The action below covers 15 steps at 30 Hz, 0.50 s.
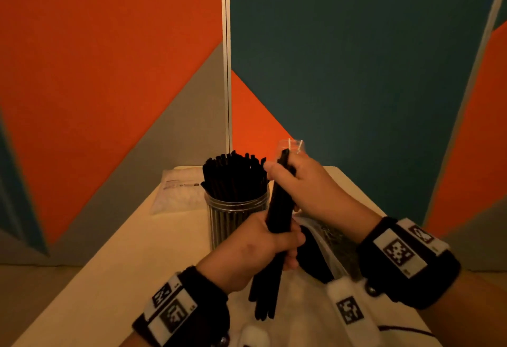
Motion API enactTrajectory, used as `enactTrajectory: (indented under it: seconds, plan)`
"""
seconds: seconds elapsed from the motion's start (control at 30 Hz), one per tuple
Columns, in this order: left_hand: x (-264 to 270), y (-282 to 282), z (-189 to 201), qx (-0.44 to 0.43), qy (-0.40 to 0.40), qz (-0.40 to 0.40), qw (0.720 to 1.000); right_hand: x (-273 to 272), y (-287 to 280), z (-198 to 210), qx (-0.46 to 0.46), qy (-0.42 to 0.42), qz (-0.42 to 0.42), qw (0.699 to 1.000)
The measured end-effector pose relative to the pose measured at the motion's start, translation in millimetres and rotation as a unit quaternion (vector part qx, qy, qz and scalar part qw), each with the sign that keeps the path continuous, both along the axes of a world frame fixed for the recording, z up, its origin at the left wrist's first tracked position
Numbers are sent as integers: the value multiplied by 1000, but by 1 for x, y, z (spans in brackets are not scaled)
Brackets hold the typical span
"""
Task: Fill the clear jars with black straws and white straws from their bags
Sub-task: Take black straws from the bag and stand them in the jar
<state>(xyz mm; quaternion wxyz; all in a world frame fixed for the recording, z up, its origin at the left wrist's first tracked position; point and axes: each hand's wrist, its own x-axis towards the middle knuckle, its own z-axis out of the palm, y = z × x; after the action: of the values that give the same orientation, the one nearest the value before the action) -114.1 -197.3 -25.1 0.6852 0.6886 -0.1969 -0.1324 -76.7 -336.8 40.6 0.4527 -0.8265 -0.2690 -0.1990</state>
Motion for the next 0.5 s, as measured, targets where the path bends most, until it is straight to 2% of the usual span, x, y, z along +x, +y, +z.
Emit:
enactTrajectory:
  seconds: [0.1,0.17,0.27,0.33,0.43,0.5]
  plan:
    - [4,8,-3,-25,-2,30,999,5,13,3,-7,1,35,999]
    - [6,16,-4,-35,-16,47,998,7,17,0,31,-9,58,998]
    - [10,32,4,-49,-42,103,993,16,17,-13,104,-47,20,993]
    - [13,42,16,-74,-74,146,984,23,14,-29,25,-85,-25,996]
    - [17,51,35,-113,-119,175,971,26,15,-60,-190,-135,-44,971]
    - [21,53,46,-115,-145,189,964,26,17,-75,-234,-149,-46,960]
